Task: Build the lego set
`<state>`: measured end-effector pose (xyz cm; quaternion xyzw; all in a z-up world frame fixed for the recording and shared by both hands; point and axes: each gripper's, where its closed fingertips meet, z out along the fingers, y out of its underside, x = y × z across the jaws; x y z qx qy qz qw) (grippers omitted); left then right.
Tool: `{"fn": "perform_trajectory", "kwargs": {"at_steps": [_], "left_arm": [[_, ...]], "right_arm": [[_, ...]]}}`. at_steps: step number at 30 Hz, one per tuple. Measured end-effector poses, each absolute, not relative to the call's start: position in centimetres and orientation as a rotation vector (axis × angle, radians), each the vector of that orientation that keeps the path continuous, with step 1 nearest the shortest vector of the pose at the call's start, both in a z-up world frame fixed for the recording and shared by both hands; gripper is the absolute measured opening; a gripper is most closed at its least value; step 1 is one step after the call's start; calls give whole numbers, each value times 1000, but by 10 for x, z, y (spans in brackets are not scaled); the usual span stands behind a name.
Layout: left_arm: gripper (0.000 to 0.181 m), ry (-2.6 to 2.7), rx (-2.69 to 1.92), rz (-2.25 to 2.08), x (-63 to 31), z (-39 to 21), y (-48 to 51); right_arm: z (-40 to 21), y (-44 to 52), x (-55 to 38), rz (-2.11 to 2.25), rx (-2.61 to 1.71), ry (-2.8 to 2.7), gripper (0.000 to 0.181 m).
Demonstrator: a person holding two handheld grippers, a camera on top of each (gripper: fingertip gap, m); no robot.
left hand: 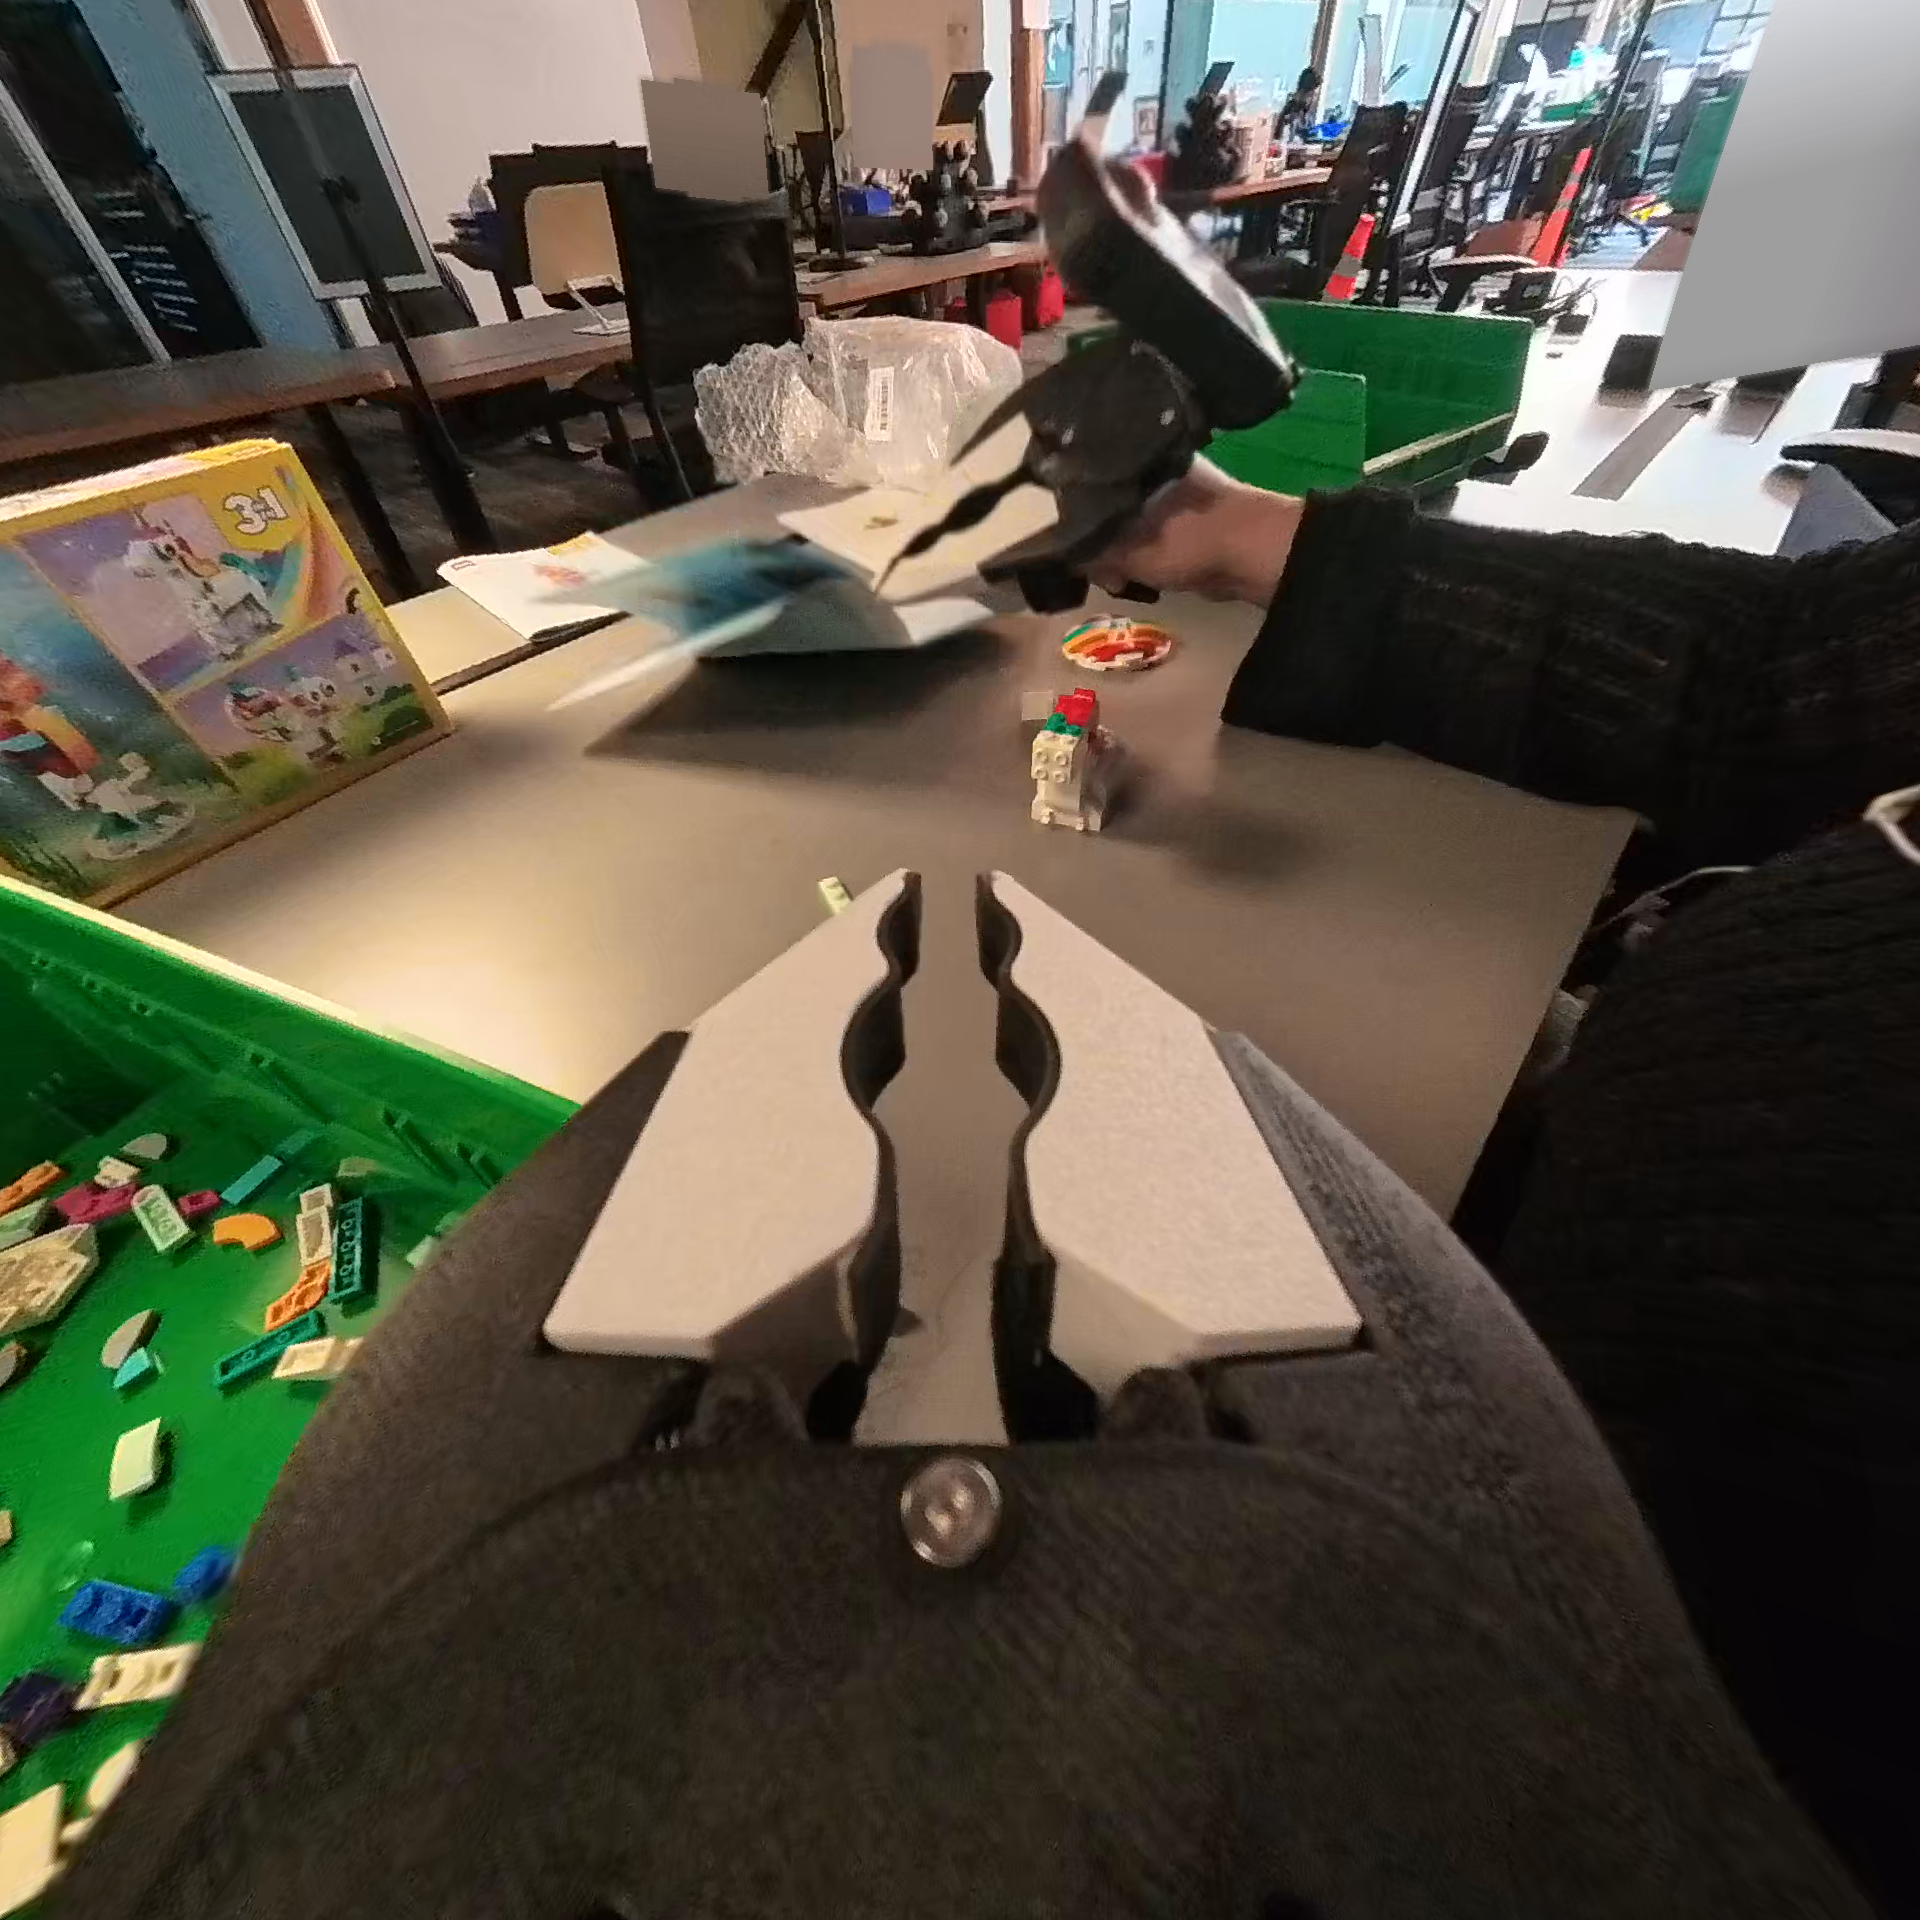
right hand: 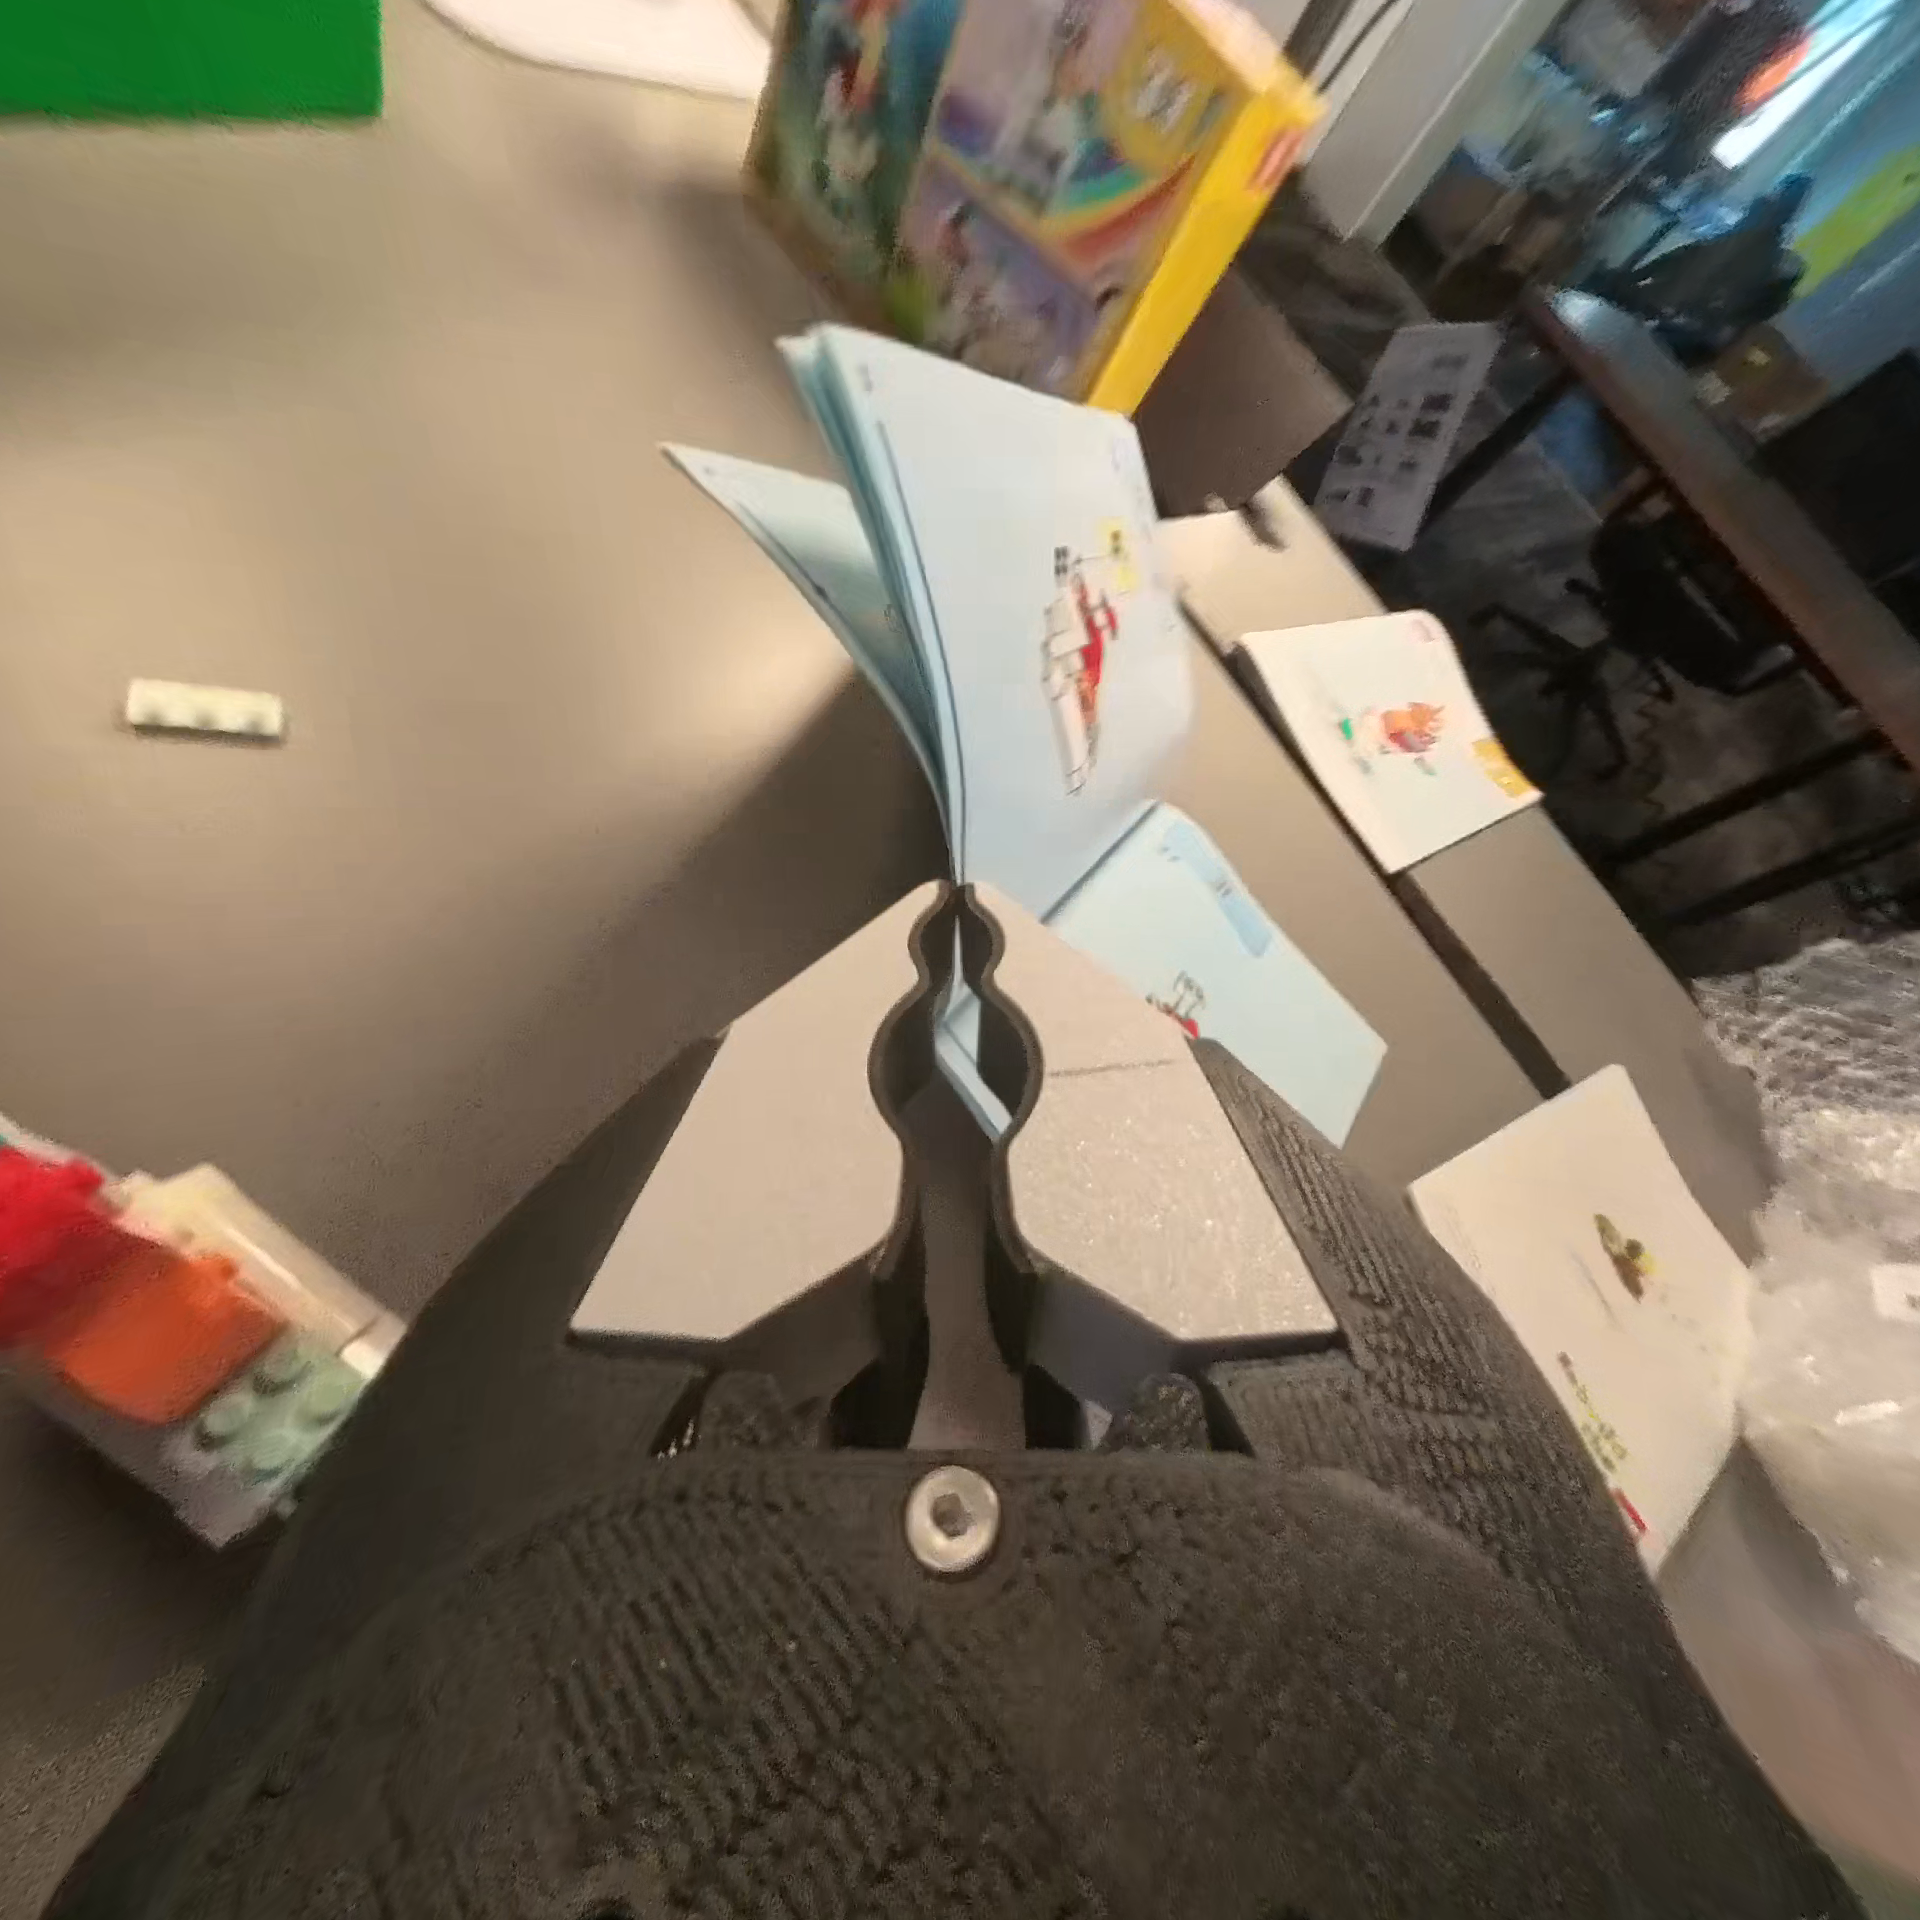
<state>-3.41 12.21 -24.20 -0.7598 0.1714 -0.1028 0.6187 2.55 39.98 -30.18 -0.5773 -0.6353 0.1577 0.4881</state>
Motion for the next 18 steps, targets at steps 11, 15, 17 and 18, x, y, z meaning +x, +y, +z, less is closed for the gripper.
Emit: {"fn": "perform_trajectory", "kwargs": {"at_steps": [11,15,17,18], "left_arm": [[17,365,-1715,-199,-39,-231,129],[24,255,-1694,-110,-67,-218,121],[25,189,-1686,-46,-87,-212,112],[26,156,-1681,-19,-97,-209,108]], "right_arm": [[-324,375,23,413,-1382,-1728,37],[-264,398,47,530,-1278,-1398,46],[-235,421,76,500,-1189,-1164,50],[-222,433,96,457,-1130,-1039,51]]}}
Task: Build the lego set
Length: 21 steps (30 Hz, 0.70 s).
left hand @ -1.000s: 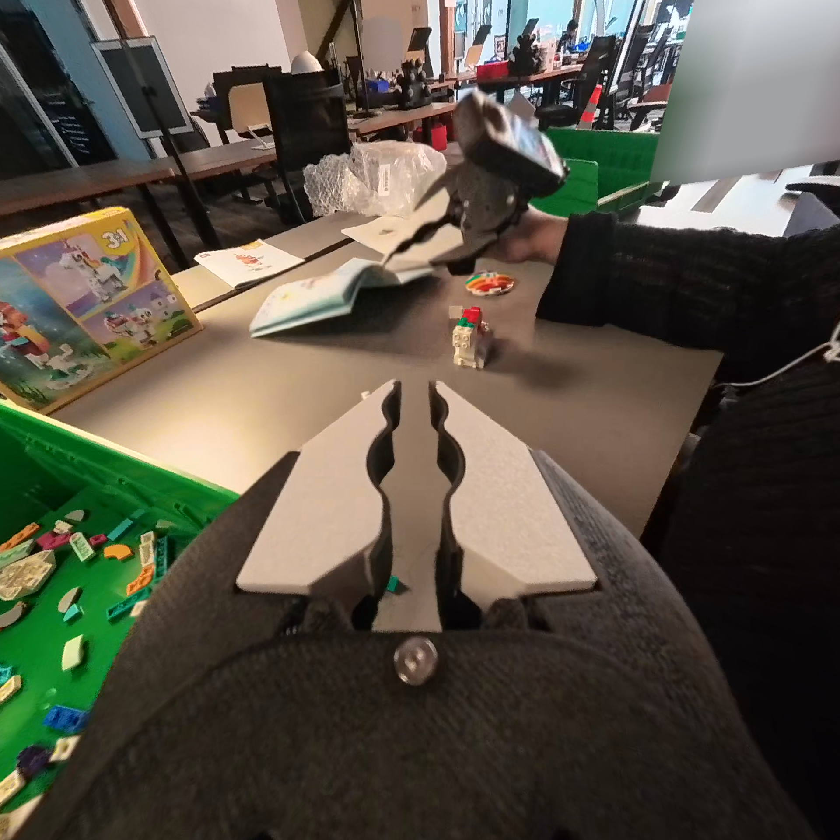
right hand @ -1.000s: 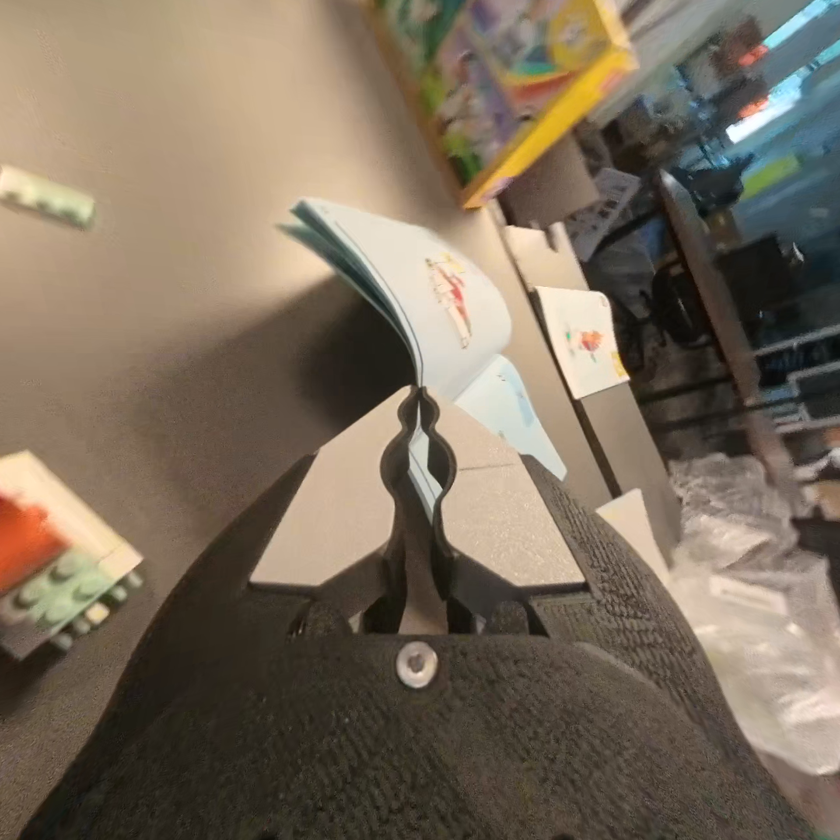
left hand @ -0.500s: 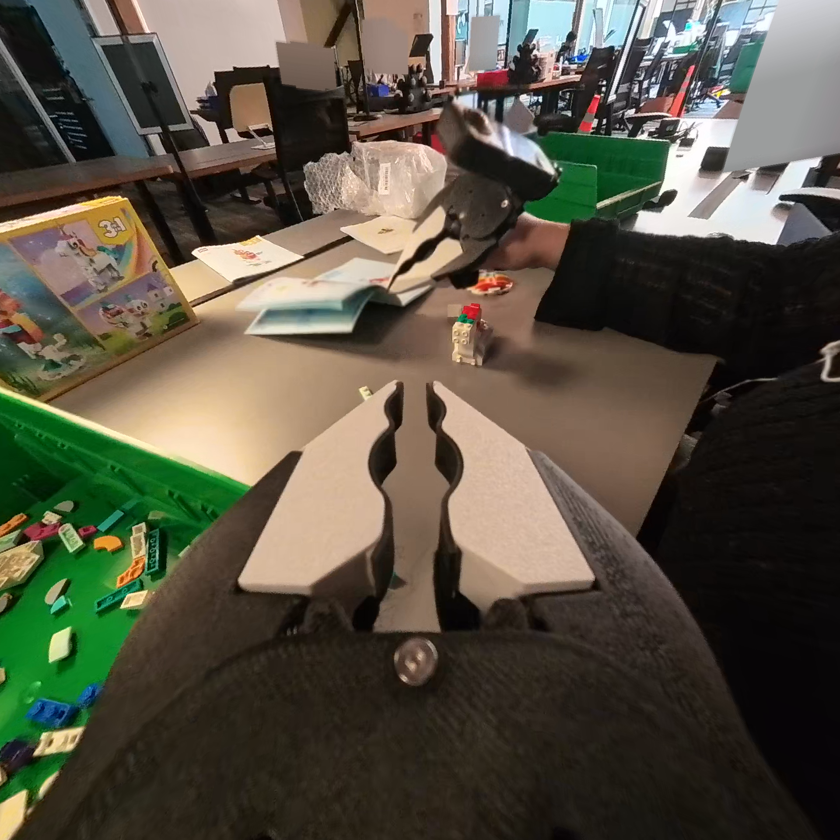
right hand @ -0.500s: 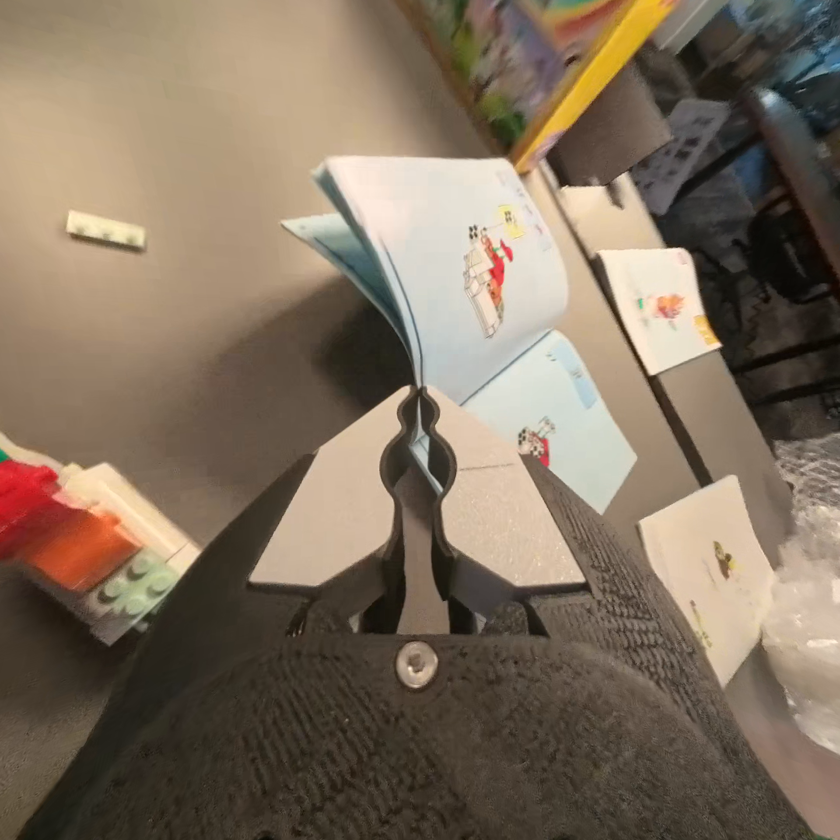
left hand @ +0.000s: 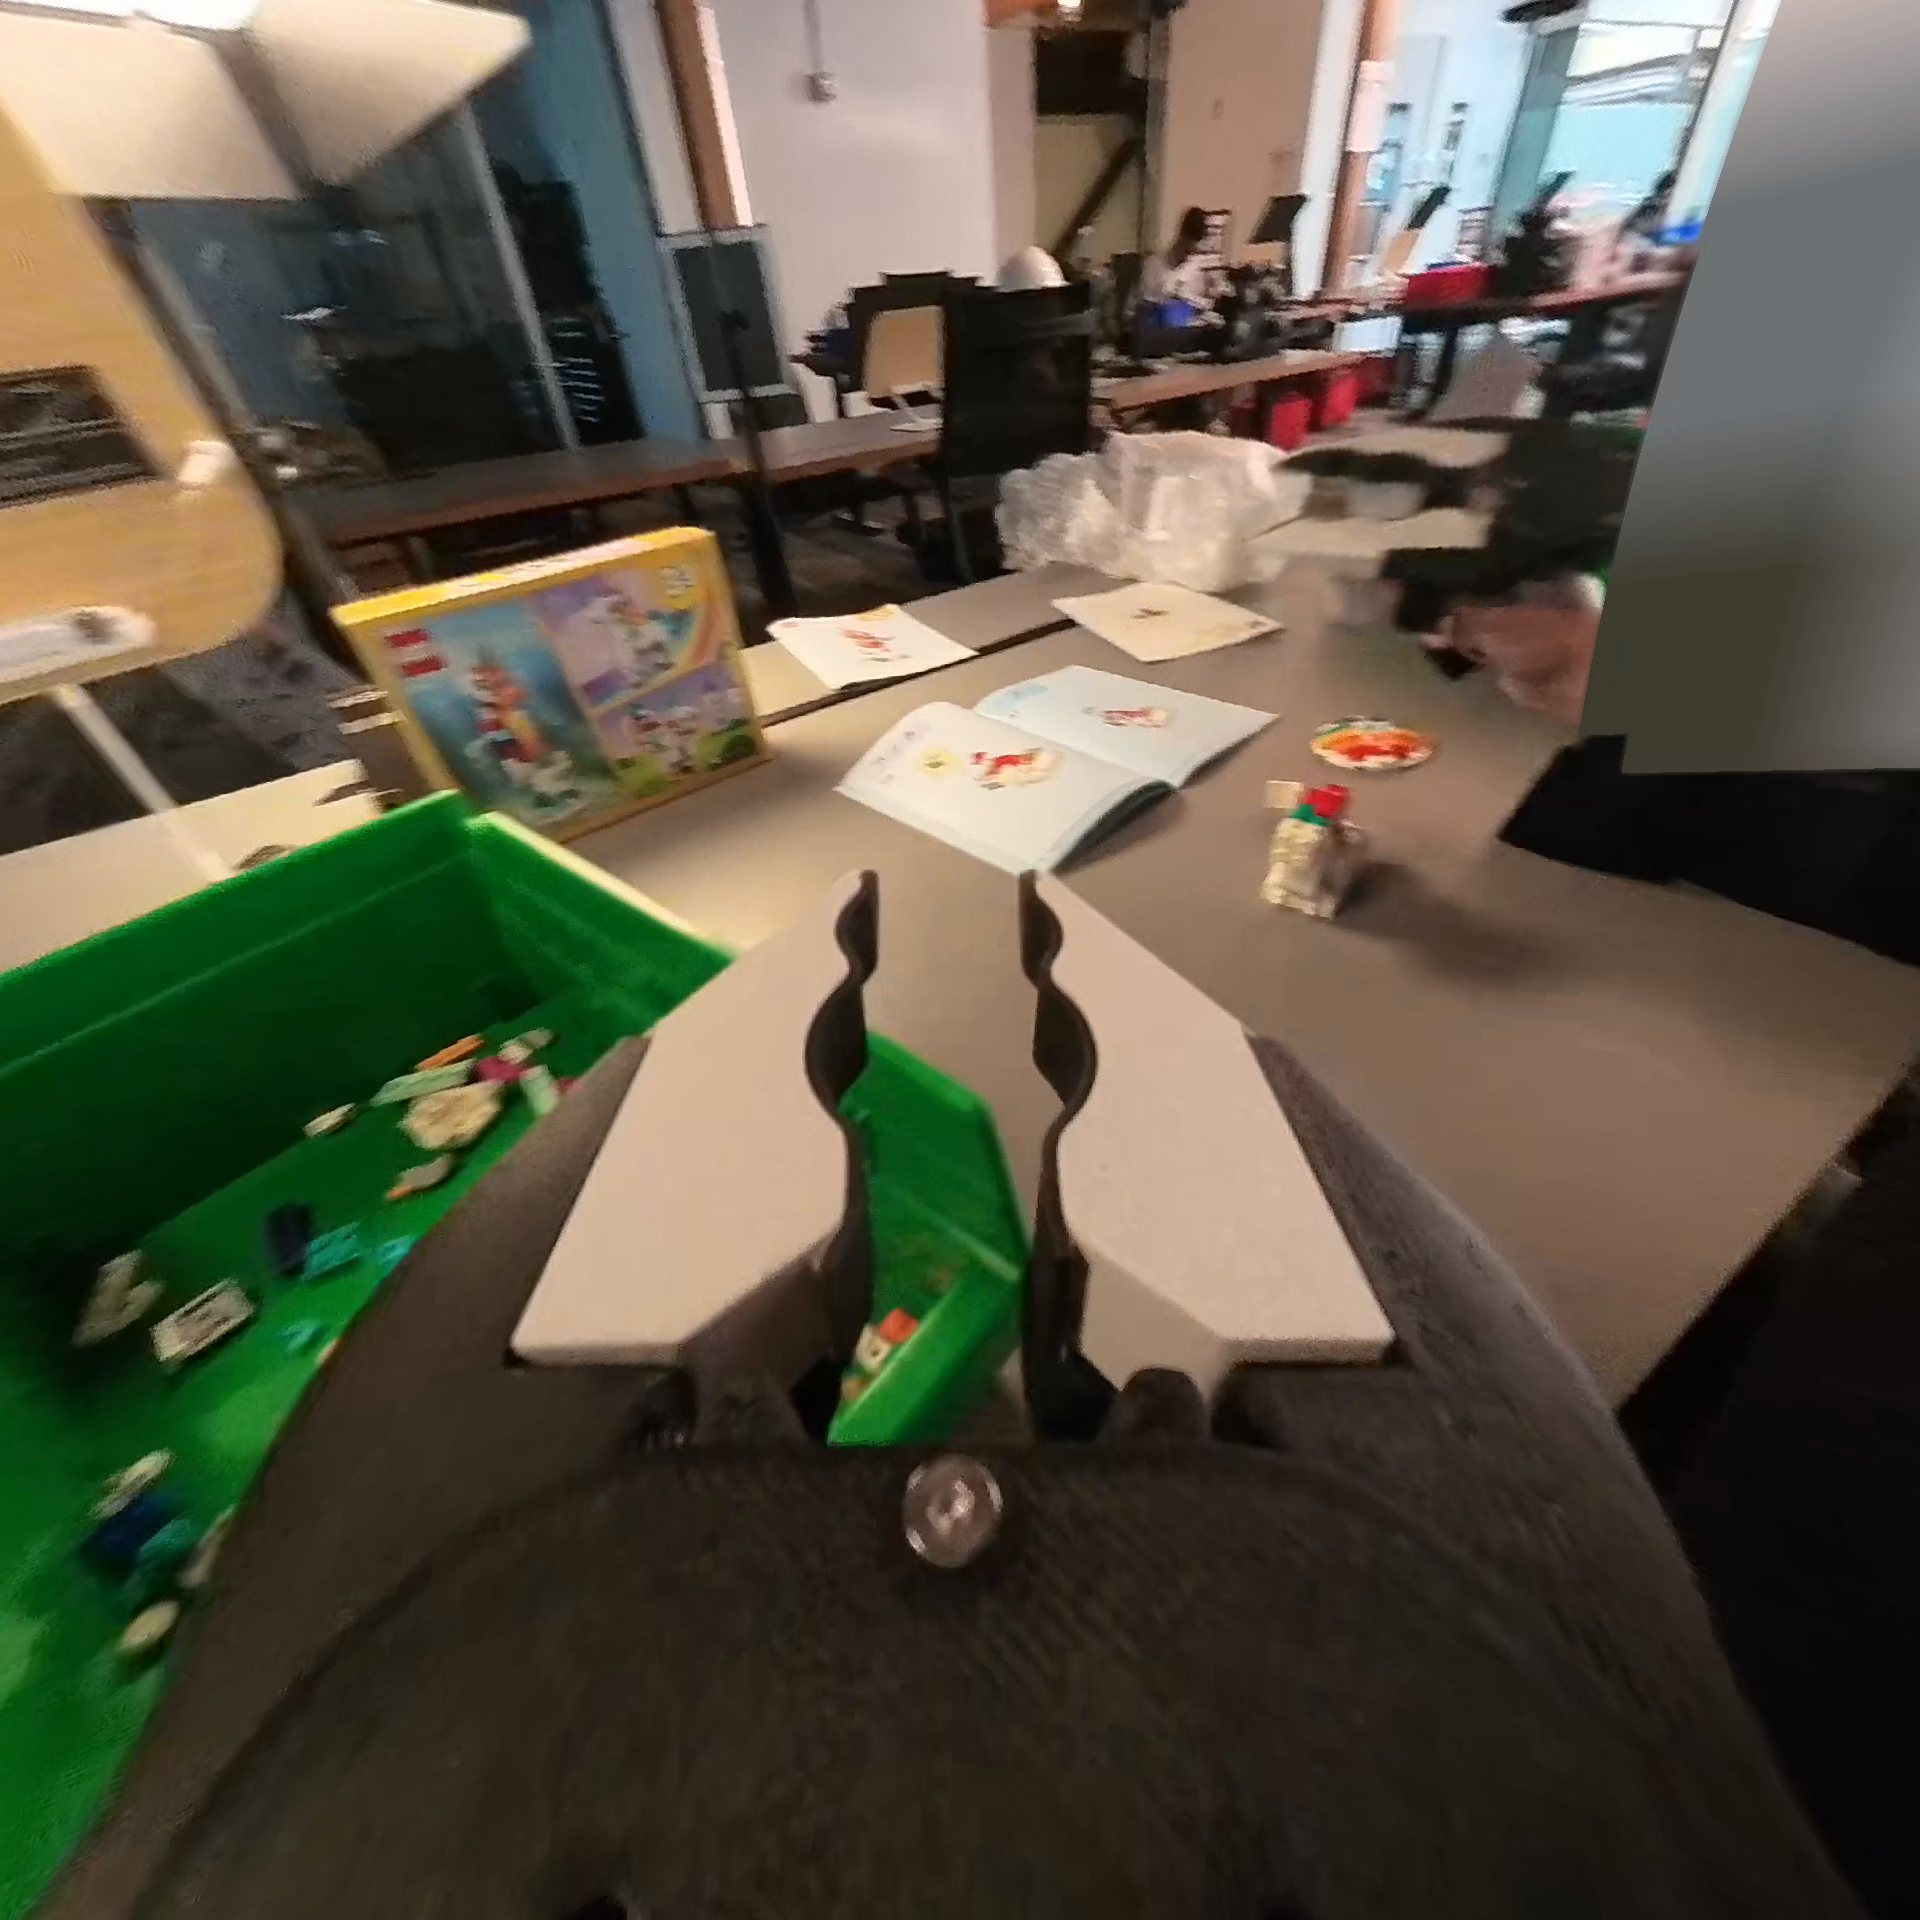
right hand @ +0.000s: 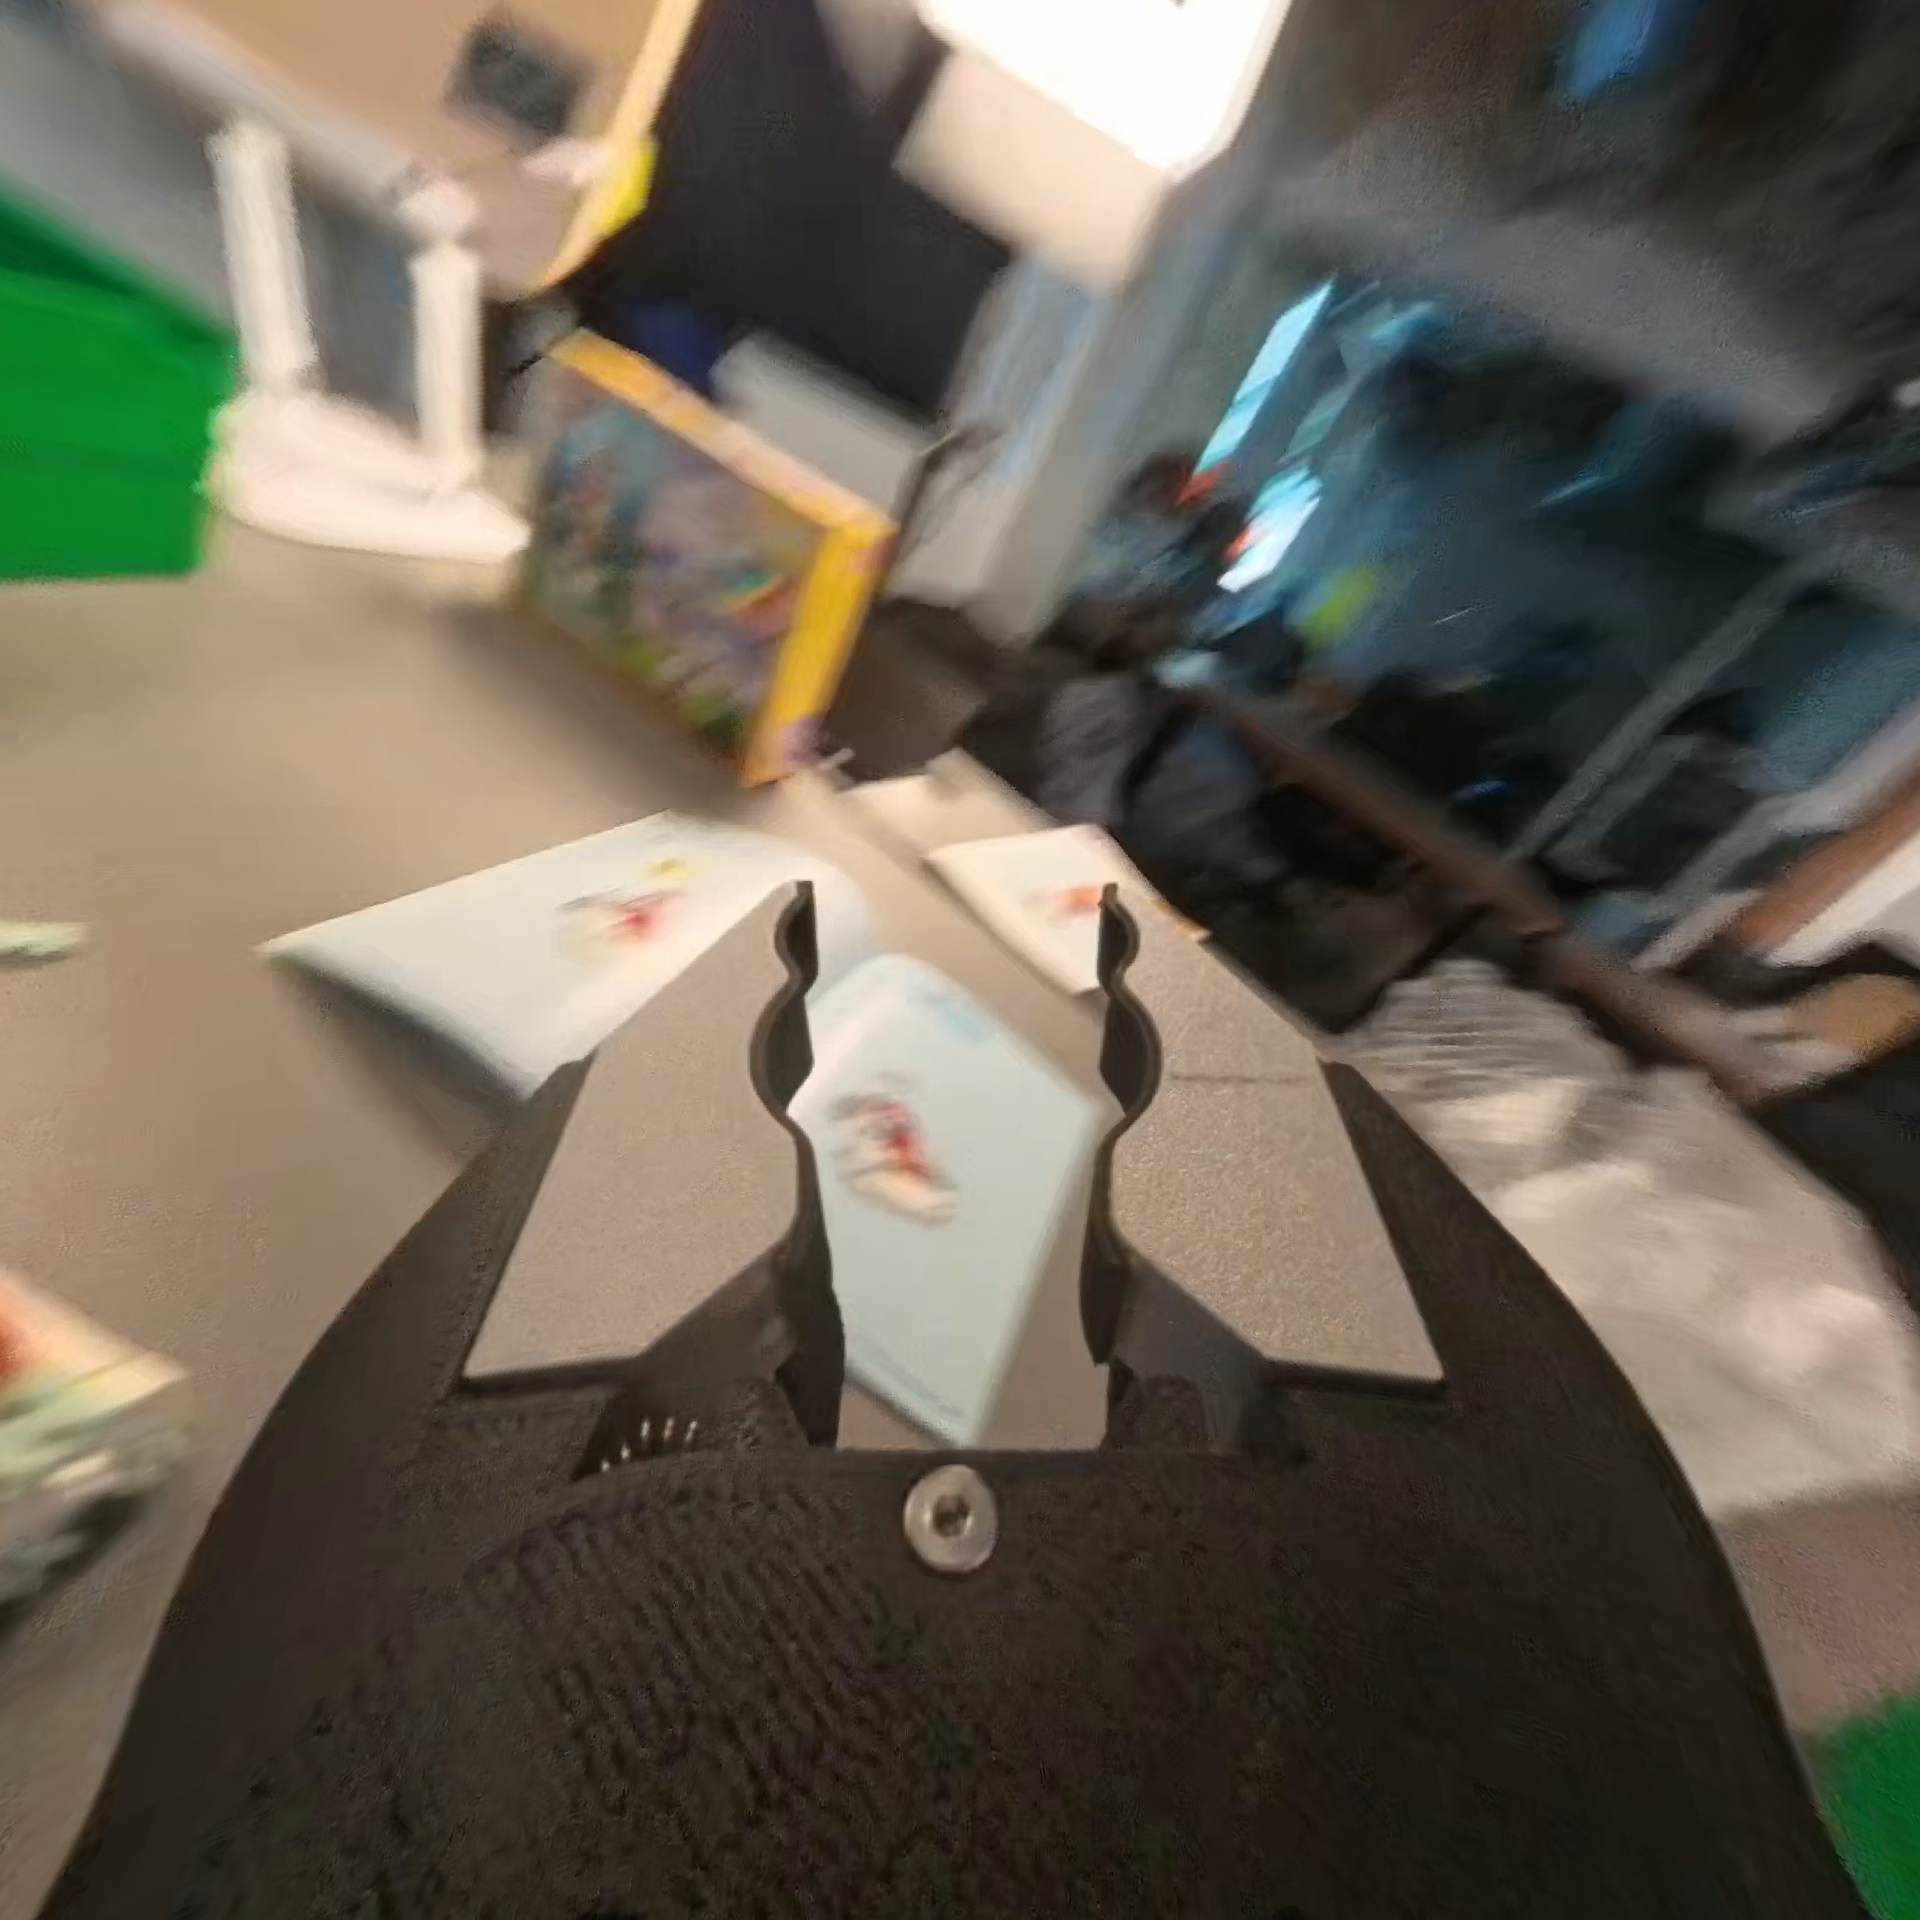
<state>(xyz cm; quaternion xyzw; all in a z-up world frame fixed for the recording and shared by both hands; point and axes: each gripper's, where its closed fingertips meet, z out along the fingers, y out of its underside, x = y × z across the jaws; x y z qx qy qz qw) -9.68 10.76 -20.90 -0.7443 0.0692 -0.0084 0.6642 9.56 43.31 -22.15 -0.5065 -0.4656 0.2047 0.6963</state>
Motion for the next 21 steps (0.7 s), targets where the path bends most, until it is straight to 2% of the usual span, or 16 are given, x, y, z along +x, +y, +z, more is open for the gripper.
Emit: {"fn": "perform_trajectory", "kwargs": {"at_steps": [5,6,8,10,11,15,21], "left_arm": [[36,14,-1701,-11,-127,-211,90],[43,-15,-1721,-34,-129,-216,90],[74,-115,-1749,-53,-136,-226,93],[88,-156,-1765,-82,-133,-236,98],[90,-152,-1786,-104,-128,-242,102],[83,-118,-1948,-53,-116,-280,116],[48,-114,-1973,-94,-103,-292,128]], "right_arm": [[-209,466,166,271,-1013,-800,50],[-212,471,172,262,-1028,-777,50],[-216,478,177,273,-1061,-735,49],[-219,482,177,309,-1088,-708,48],[-222,482,175,324,-1095,-706,48],[-228,476,166,303,-1097,-750,44],[-236,476,157,284,-1119,-782,40]]}}
